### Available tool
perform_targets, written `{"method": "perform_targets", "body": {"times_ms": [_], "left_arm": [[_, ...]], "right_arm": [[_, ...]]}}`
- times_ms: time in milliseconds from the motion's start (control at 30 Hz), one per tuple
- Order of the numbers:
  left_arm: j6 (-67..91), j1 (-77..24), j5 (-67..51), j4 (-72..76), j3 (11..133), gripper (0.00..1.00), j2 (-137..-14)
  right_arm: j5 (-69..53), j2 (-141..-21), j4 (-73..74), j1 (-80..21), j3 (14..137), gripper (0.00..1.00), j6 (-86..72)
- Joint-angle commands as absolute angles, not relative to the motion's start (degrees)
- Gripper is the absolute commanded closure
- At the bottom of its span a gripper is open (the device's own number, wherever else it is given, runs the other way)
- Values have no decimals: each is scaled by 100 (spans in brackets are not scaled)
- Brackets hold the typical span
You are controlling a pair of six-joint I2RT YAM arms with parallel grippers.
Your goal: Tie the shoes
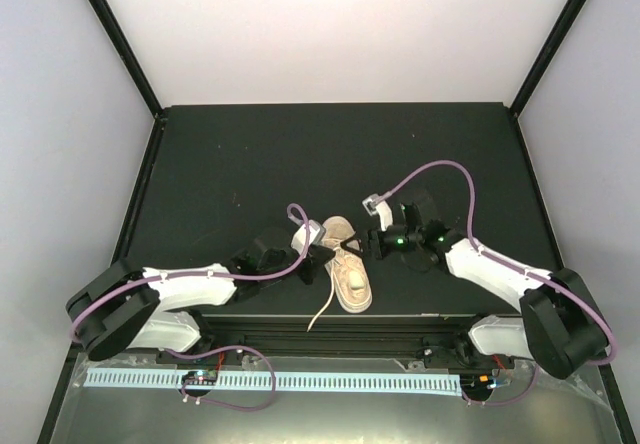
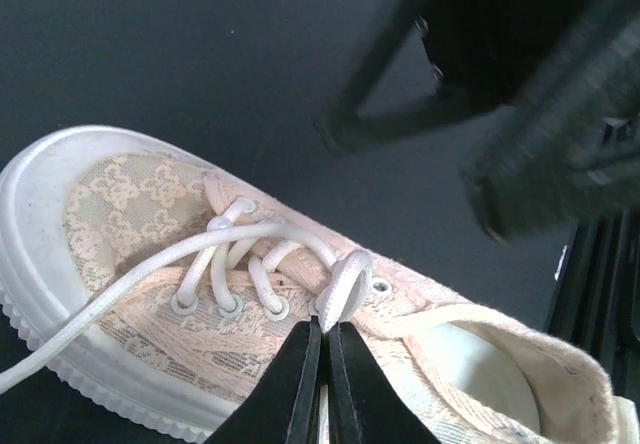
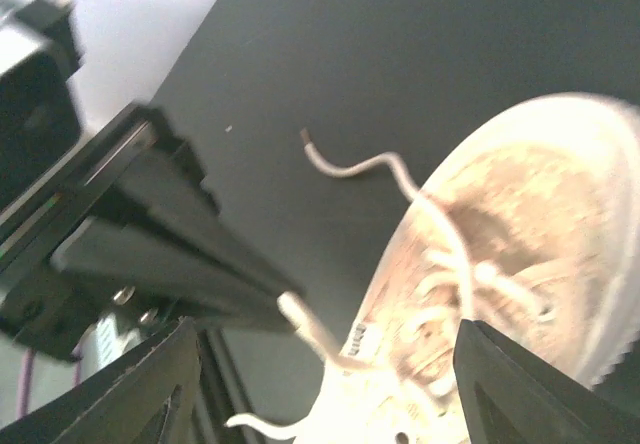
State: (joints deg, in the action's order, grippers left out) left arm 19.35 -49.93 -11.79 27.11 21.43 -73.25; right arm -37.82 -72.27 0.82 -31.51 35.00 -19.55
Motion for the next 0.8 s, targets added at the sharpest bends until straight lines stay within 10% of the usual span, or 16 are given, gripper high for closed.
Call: {"method": "perform_targets", "body": {"times_ms": [0, 633, 767], "left_arm": [[1826, -4975, -1304, 2871, 2372, 98, -7541], [1737, -4975, -1365, 2746, 2578, 98, -7703], [1850, -4917, -574, 2087, 2585, 53, -7436]], "right_arm": [[-4979, -7271, -914, -3164, 3213, 30, -1779], [-4936, -8111, -673, -3249, 3542, 92, -1286], [-4646, -7928, -590, -3249, 3513, 98, -1280]]}}
